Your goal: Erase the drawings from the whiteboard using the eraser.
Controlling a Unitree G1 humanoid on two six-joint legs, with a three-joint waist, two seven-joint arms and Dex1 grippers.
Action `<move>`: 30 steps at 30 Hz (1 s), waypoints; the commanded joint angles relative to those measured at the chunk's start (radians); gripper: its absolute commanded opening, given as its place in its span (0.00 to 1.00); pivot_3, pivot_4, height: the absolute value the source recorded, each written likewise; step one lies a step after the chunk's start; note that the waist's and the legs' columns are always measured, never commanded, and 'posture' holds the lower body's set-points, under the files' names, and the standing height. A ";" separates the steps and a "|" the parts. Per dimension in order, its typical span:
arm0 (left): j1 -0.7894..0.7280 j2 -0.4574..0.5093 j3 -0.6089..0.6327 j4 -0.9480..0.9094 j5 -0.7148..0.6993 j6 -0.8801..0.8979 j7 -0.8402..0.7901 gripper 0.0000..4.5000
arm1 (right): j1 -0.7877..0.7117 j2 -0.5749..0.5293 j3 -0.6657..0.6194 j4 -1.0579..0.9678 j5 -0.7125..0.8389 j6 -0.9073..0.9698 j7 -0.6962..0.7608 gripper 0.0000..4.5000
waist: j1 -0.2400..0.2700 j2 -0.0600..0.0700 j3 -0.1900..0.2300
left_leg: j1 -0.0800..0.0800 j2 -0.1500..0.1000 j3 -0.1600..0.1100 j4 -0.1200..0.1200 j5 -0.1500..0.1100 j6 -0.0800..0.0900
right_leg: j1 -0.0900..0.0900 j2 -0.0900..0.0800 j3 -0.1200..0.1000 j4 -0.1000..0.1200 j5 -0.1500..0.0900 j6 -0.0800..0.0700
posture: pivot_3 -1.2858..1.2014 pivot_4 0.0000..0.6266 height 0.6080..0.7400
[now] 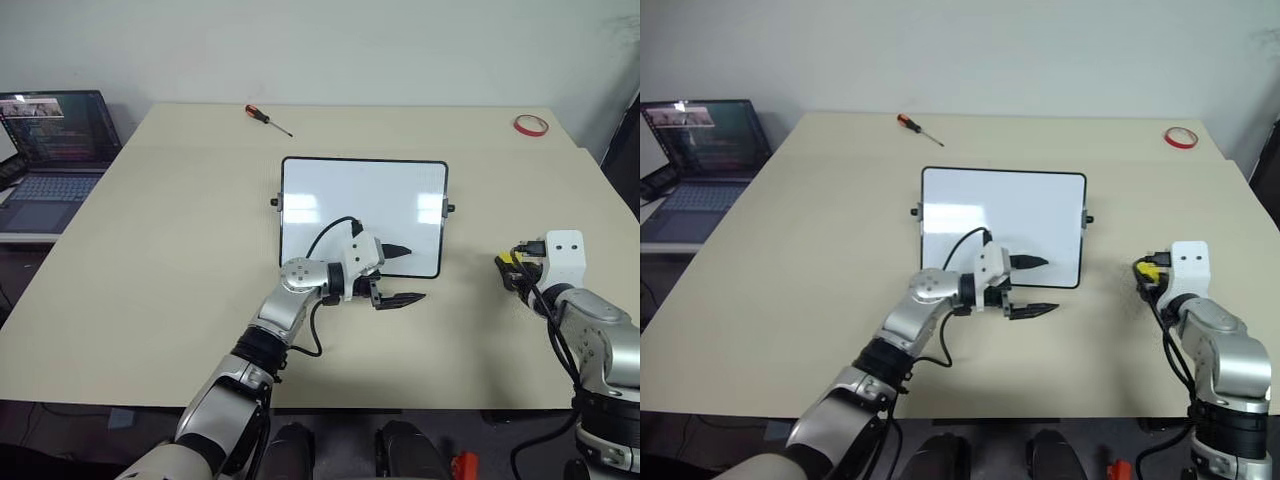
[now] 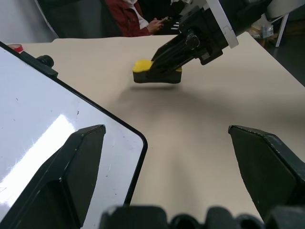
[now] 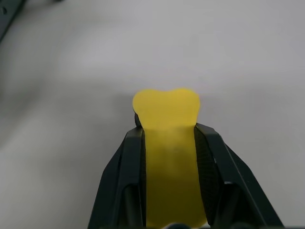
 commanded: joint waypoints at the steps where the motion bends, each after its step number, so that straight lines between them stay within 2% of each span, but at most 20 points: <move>1: -0.005 0.000 0.004 -0.048 -0.002 -0.010 -0.009 1.00 | 0.040 -0.050 0.056 -0.054 -0.050 -0.167 0.038 0.34 | 0.000 0.000 0.000 | 0.000 0.000 0.000 0.000 0.000 0.000 | 0.000 0.000 0.000 0.000 0.000 0.000 | 0.52 0.24 1.00; 5: 0.006 0.008 0.001 -0.061 -0.003 -0.006 -0.015 1.00 | 0.102 -0.140 0.156 -0.059 -0.144 -0.324 0.080 0.34 | -0.001 0.000 0.000 | 0.000 0.000 0.000 0.000 0.000 0.000 | 0.000 0.000 0.000 0.000 0.000 0.000 | 0.52 0.24 1.00; 9: 0.008 0.006 0.002 -0.069 -0.002 0.000 -0.014 1.00 | 0.128 -0.193 0.202 -0.044 -0.210 -0.385 0.091 0.34 | 0.000 0.000 0.000 | 0.000 0.000 0.000 0.000 0.000 0.000 | 0.000 0.000 0.000 0.000 0.000 0.000 | 0.52 0.24 1.00; 19: 0.010 0.003 0.003 -0.072 0.000 0.001 -0.012 1.00 | 0.104 -0.188 0.187 -0.028 -0.217 -0.316 0.089 0.34 | 0.000 0.000 0.000 | 0.000 0.000 0.000 0.001 0.000 0.000 | 0.000 0.000 0.000 0.000 0.000 0.000 | 0.52 0.24 1.00; 22: 0.008 0.003 0.003 -0.072 -0.001 0.003 -0.011 1.00 | 0.098 -0.175 0.180 -0.033 -0.203 -0.267 0.086 0.48 | 0.000 0.000 0.000 | 0.000 0.000 0.000 0.001 0.000 0.000 | 0.000 0.000 0.000 0.001 0.000 0.000 | 0.52 0.24 1.00; 26: 0.006 0.003 0.004 -0.070 -0.001 0.003 -0.010 1.00 | 0.074 -0.147 0.164 -0.032 -0.180 -0.194 0.078 0.77 | 0.000 0.000 0.000 | 0.000 0.000 0.000 0.001 0.000 0.000 | 0.000 0.000 0.000 0.001 0.000 0.000 | 0.52 0.24 1.00; 30: 0.006 0.003 0.003 -0.070 0.000 0.004 -0.010 1.00 | 0.031 -0.094 0.101 -0.048 -0.116 -0.077 0.075 0.77 | 0.000 0.000 0.000 | 0.000 0.000 0.000 0.001 0.000 0.000 | 0.000 0.000 0.000 0.001 0.000 0.000 | 0.52 0.24 1.00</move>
